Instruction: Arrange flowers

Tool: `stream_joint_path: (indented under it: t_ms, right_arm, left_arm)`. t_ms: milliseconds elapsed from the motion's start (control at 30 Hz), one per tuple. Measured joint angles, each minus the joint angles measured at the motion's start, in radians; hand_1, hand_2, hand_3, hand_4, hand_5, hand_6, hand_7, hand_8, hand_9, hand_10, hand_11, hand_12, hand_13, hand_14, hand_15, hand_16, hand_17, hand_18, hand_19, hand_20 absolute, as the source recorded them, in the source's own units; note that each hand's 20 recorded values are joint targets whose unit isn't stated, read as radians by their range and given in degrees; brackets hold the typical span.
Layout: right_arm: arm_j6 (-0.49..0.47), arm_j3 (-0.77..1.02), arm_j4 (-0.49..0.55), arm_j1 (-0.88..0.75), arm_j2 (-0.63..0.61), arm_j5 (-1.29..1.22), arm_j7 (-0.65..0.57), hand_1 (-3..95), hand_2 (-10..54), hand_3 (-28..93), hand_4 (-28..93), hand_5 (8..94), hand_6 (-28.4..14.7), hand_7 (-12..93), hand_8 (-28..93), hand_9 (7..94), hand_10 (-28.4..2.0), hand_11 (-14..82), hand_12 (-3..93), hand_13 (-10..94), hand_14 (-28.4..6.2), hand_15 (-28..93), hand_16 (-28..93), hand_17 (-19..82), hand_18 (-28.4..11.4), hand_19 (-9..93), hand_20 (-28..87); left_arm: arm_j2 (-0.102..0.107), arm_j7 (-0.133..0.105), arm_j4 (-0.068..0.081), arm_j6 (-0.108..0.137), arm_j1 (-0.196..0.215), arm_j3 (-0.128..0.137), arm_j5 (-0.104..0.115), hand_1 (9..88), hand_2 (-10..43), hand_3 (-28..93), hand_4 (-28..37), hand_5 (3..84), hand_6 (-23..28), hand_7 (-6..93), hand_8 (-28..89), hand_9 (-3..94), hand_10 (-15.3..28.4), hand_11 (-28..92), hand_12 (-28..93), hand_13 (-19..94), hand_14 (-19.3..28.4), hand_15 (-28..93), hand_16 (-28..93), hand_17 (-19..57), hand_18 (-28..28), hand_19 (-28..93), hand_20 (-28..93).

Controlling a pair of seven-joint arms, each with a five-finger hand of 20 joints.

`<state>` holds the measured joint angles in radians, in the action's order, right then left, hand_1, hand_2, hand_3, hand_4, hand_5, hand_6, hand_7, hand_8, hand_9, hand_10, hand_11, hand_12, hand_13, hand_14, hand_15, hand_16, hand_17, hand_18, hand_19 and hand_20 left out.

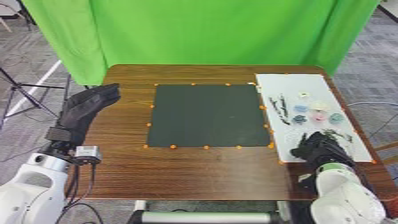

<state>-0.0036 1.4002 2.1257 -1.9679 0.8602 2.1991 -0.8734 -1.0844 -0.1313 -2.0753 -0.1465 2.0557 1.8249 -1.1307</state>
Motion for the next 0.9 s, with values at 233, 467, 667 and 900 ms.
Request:
stream_joint_path:
  t_ms: [233, 467, 667, 900]
  right_arm:
    - [-0.135, -0.002, -0.02, 0.083, 0.017, -0.084, -0.044, 60.1, -7.0, 47, 1, 74.5, -4.7, 20, 32, 93.6, -11.6, 32.1, 29.2, 94, 2.7, 60, 20, 66, -12.4, 88, 38]
    - [-0.15, 0.082, -0.018, 0.08, 0.04, -0.274, -0.055, 63.7, -4.1, 46, 1, 74.3, -5.1, 20, 33, 93.4, -12.1, 29.7, 29.3, 94, 2.5, 58, 20, 66, -12.3, 86, 39]
    - [-0.127, 0.098, -0.017, 0.061, 0.036, -0.292, -0.028, 61.3, -4.5, 50, 3, 74.6, -5.1, 21, 34, 93.5, -11.4, 31.6, 29.9, 94, 2.7, 60, 21, 66, -12.6, 87, 41]
    - [0.014, 0.113, 0.01, -0.03, 0.005, -0.281, 0.047, 59.9, -5.3, 53, 4, 75.1, -5.2, 23, 34, 93.7, -10.8, 32.9, 30.0, 94, 3.0, 62, 21, 66, -12.7, 88, 41]
  left_arm:
    - [-0.004, 0.004, -0.001, -0.006, -0.003, 0.0, -0.002, 29.1, -4.0, 59, -15.7, 41.5, 5.5, 12.0, -5, 37.8, 14.2, 15, 13, 30, 17.6, 14, 1, 1.2, 11.9, 8, 13]
    - [-0.014, 0.006, -0.009, -0.007, 0.011, 0.017, 0.002, 29.2, -3.8, 59, -15.4, 41.3, 5.7, 11.9, -5, 37.2, 14.1, 14, 13, 30, 17.6, 14, 2, 1.2, 11.9, 8, 13]
    - [-0.014, 0.011, -0.012, -0.007, 0.018, 0.02, 0.002, 29.1, -3.8, 59, -15.4, 41.1, 5.9, 11.4, -5, 37.0, 14.0, 14, 13, 30, 17.6, 14, 1, 1.2, 11.8, 8, 13]
    - [-0.013, 0.021, -0.012, -0.014, 0.017, 0.023, 0.004, 29.0, -3.8, 59, -15.5, 41.0, 6.0, 11.2, -5, 37.0, 14.0, 14, 13, 30, 17.7, 14, 2, 1.2, 11.8, 8, 13]
